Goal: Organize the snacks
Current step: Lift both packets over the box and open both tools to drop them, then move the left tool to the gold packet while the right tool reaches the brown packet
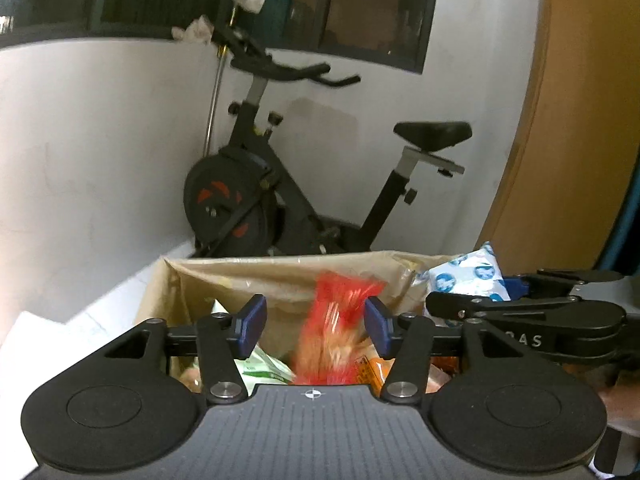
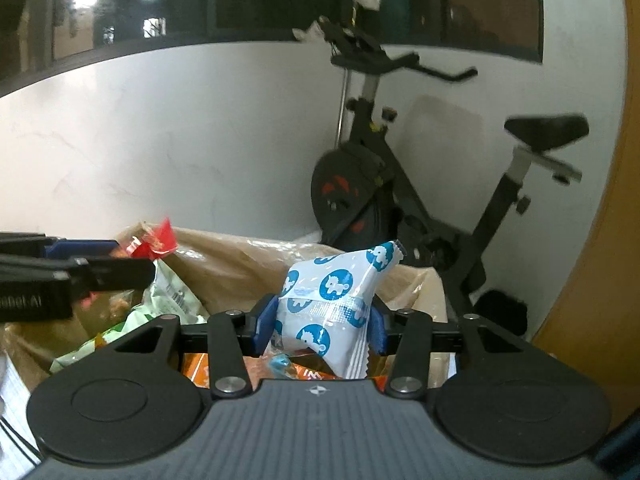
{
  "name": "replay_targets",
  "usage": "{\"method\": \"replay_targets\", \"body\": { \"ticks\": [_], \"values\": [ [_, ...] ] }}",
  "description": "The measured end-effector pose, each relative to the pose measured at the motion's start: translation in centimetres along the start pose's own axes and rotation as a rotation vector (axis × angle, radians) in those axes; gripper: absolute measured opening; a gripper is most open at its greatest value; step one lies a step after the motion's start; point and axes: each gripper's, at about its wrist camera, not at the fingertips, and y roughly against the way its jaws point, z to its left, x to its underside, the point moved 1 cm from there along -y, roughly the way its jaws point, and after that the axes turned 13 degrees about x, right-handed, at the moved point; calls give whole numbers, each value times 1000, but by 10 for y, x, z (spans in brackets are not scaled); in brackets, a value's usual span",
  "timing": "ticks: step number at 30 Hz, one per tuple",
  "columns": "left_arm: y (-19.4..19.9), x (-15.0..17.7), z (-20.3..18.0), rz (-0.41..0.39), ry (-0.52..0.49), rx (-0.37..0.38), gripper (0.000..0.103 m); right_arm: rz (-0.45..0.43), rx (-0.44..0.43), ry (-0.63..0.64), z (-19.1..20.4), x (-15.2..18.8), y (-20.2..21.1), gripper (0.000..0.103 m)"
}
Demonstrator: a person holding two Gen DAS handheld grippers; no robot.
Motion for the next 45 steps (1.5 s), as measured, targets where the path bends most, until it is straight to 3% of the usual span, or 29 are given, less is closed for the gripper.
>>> {"method": "replay_targets", "body": {
  "ticks": [5, 16, 24, 28, 31, 36, 45],
  "values": [
    [8, 8, 7, -11, 38, 6, 64, 17, -25, -46, -11, 3, 3, 58],
    [59, 28, -12, -56, -62, -4, 64, -60, -54, -77, -18, 24, 55, 58],
    [94, 74, -29, -69, -37, 1, 63, -172, -91, -75, -23, 61, 112, 58],
    [107, 98, -40, -76, 31, 3, 63, -192, -97, -96, -28, 87, 132, 58],
    [110, 112, -42, -69, 85, 31, 62, -185, -86, -117, -34, 106, 139, 58],
    [100, 136, -47, -22, 89, 49, 62, -168, -61, -109, -40, 134, 143, 58],
    [77, 173, -48, 84, 116, 46, 62, -17, -4, -51, -42, 193, 112, 58]
  ]
}}
